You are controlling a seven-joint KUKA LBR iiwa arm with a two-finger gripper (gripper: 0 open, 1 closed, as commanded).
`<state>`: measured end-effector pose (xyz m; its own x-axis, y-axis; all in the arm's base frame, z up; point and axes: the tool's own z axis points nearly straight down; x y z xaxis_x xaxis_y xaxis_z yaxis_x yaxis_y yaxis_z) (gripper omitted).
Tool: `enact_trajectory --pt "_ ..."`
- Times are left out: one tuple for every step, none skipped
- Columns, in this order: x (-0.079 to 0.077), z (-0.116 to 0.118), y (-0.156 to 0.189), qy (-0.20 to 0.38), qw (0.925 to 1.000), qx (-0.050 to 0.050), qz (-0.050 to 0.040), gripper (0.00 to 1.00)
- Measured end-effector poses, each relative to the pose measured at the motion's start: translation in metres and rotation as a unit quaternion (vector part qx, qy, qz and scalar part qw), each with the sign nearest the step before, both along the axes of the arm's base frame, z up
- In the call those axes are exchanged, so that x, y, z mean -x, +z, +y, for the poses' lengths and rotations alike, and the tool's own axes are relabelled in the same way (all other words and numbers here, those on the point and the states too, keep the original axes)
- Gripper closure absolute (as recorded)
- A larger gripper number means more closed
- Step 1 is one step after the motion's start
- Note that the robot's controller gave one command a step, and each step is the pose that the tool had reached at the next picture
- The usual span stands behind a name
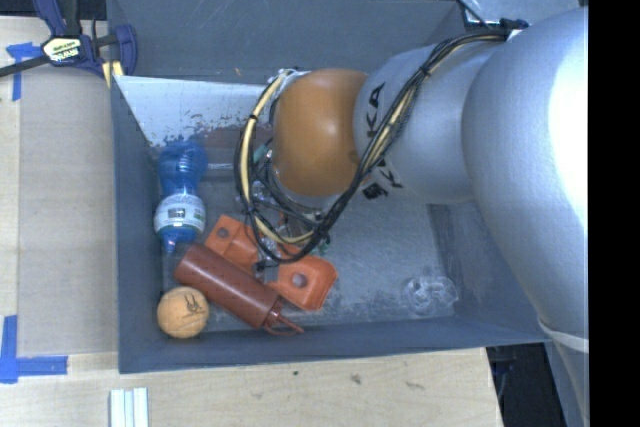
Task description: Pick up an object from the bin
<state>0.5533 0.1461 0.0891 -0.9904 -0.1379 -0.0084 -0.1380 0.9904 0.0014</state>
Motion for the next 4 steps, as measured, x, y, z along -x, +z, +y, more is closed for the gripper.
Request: enact_trajectory --pt "-0.005 -0.010 -0.018 -0.121 0.9926 0.000 0.0008 1.00" --pt "-0.005 -0.010 -0.018 -0.121 0.9926 -0.001 0.0008 1.00" --pt "-0.008 -0.017 0.060 -0.134 0.9910 0.000 0.0017 1.00" --pt "-0.005 -0.026 0.075 -0.138 0.9905 -0.001 -0.0015 1.00"
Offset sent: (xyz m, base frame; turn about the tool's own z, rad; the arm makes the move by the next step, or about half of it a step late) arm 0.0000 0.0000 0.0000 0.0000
